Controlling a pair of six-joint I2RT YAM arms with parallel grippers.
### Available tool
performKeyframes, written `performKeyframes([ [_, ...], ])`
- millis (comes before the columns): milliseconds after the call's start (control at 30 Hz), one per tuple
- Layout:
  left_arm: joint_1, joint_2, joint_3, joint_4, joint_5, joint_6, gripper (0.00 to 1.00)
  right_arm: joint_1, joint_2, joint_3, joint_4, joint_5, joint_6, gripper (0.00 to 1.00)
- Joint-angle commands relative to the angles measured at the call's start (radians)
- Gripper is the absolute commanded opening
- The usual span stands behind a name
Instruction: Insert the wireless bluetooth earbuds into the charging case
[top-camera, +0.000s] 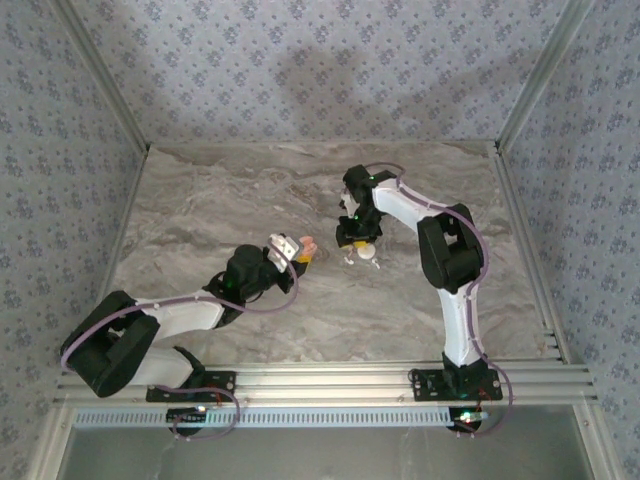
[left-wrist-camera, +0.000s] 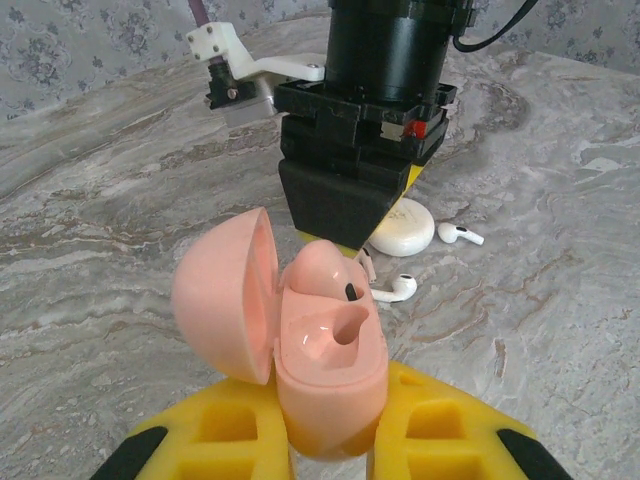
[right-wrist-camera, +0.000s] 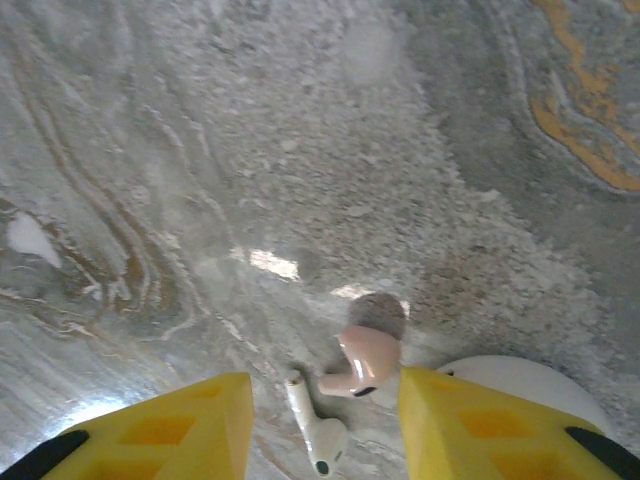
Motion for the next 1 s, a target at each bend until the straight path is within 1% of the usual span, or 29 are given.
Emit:
performKeyframes([
  [0,0.007,-0.010,-0.001,0.020,0.001,-0.009,0.08,0.006,0.029,0.030,-0.060,0.054,-0.017,0.44],
  [133,0.007,-0.006,-0.001,0.024,0.003,-0.009,0.08,0.011,0.049,0.040,-0.061,0.043,-0.018,0.43],
  [300,0.007,-0.011,-0.002,0.022,0.003,-0.005,0.08,0.018,0.063,0.052,-0.052,0.020,-0.016,0.38],
  [600,0.007,-0.017,-0.003,0.017,0.001,-0.001,0.08,0.030,0.080,0.069,-0.069,0.049,-0.019,0.33],
  [833,0.007,-0.020,-0.006,0.018,0.000,0.002,0.08,0.046,0.095,0.075,-0.088,0.085,-0.013,0.34],
  [967,0.007,-0.020,-0.006,0.016,0.000,0.004,0.08,0.053,0.102,0.076,-0.084,0.099,-0.010,0.28],
])
